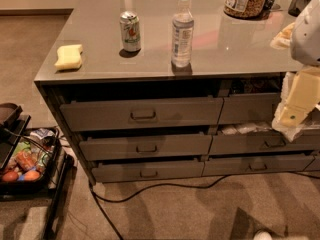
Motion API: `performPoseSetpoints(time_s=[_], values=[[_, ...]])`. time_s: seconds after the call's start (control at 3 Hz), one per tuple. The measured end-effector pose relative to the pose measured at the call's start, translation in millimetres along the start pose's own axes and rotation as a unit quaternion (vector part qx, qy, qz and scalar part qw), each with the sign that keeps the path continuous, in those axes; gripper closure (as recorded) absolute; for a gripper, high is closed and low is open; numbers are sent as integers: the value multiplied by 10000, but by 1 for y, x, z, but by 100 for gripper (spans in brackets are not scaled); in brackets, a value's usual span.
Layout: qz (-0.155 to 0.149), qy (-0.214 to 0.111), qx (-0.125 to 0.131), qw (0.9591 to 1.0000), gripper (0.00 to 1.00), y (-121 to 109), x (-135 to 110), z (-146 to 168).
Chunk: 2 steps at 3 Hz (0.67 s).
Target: Open middle drawer
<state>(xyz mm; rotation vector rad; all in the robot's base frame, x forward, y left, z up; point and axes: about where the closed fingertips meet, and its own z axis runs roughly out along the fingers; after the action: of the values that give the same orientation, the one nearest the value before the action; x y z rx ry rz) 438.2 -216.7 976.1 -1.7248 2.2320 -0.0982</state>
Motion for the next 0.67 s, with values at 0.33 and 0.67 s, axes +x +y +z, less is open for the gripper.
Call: performPoseSetpoints(time_s=[0.33, 0.67], values=[[0, -1, 0, 10000, 0, 0, 0, 0], [-172, -293, 172, 9993, 0, 0, -2, 9]])
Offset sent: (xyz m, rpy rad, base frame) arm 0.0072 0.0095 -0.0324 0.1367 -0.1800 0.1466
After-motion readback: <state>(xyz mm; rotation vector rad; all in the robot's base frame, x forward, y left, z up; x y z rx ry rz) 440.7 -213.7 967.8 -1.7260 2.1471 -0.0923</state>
